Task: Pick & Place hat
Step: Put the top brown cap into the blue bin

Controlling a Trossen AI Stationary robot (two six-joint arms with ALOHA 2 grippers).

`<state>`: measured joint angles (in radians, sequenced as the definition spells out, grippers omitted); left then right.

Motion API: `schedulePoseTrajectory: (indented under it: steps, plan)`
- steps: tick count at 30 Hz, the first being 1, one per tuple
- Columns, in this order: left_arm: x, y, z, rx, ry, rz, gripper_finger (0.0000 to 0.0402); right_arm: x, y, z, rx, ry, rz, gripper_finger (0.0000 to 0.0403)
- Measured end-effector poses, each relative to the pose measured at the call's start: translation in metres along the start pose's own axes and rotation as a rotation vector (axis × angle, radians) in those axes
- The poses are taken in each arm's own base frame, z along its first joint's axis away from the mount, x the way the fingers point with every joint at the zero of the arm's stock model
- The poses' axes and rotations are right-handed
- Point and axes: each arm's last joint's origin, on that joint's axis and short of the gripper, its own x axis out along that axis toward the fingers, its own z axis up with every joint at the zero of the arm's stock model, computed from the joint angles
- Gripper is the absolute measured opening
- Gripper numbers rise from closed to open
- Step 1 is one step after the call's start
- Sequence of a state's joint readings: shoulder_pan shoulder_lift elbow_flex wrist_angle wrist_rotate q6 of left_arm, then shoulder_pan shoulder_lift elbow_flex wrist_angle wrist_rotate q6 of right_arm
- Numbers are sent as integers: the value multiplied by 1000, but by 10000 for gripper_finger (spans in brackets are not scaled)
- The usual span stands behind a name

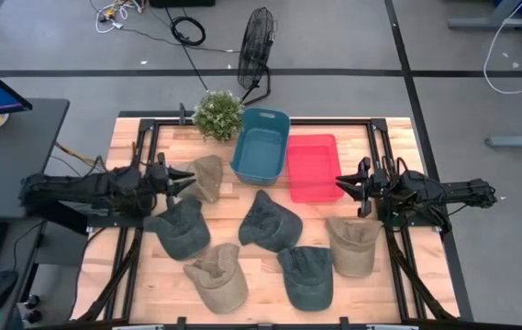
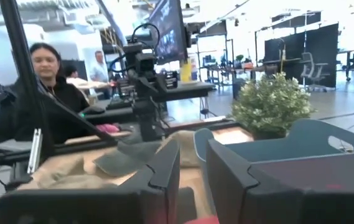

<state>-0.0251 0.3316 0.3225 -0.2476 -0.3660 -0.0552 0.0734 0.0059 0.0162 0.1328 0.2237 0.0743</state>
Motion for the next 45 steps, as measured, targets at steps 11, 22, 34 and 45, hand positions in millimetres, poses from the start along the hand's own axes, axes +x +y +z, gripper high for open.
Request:
schedulePoseTrajectory:
  steps: [11,22,34,45]
  plan:
    - [43,-7,-8,133,450,49,235,1,0,-1,123,17,3,123]
    - [75,-15,-38,247,682,111,231,4,0,-11,117,112,-11,175]
    - [91,-19,-42,159,667,145,22,3,0,-15,106,158,-18,159]
    - [97,-41,49,159,480,109,6,3,0,-15,106,157,-19,157]
